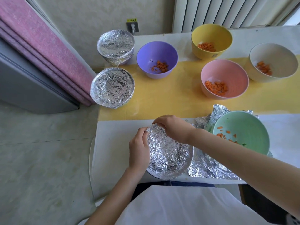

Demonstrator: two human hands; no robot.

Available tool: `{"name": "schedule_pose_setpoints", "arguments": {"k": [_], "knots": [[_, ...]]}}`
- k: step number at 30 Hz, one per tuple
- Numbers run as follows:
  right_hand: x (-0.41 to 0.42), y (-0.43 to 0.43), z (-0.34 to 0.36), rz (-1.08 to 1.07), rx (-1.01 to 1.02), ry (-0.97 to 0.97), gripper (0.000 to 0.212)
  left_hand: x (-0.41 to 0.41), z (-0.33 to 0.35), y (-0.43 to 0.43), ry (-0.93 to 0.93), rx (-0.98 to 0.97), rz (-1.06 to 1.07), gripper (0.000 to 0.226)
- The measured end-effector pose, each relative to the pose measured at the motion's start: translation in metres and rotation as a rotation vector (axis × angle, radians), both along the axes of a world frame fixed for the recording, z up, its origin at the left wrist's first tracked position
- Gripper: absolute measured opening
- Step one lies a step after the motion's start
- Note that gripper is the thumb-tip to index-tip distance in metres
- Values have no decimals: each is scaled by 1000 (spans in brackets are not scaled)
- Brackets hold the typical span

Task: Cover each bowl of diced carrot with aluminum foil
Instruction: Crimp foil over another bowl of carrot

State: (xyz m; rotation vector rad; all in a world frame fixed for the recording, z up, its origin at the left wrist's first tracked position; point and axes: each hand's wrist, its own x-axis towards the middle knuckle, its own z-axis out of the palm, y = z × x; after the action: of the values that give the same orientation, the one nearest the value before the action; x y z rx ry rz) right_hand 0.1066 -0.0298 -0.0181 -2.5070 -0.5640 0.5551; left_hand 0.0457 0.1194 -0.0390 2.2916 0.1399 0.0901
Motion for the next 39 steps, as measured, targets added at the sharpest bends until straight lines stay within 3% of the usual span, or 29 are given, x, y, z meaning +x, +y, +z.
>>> {"name": "schedule_pose_setpoints", "arguments": {"k": [9,21,29,35,39], "knots": [[9,6,17,118,-107,66,56,5,3,0,-73,115,-82,16],[20,5,9,128,-106,249,39,7,4,1,-115,171,-149,17],[0,-4,5,-99,80,56,30,5,3,1,-18,81,-37,29],[2,-3,-2,-125,104,10,28,15,9,4,82,-46,-132,33],[3,-4,-2,-109,128,34,27,18,11,9,87,3,-189,30]]}}
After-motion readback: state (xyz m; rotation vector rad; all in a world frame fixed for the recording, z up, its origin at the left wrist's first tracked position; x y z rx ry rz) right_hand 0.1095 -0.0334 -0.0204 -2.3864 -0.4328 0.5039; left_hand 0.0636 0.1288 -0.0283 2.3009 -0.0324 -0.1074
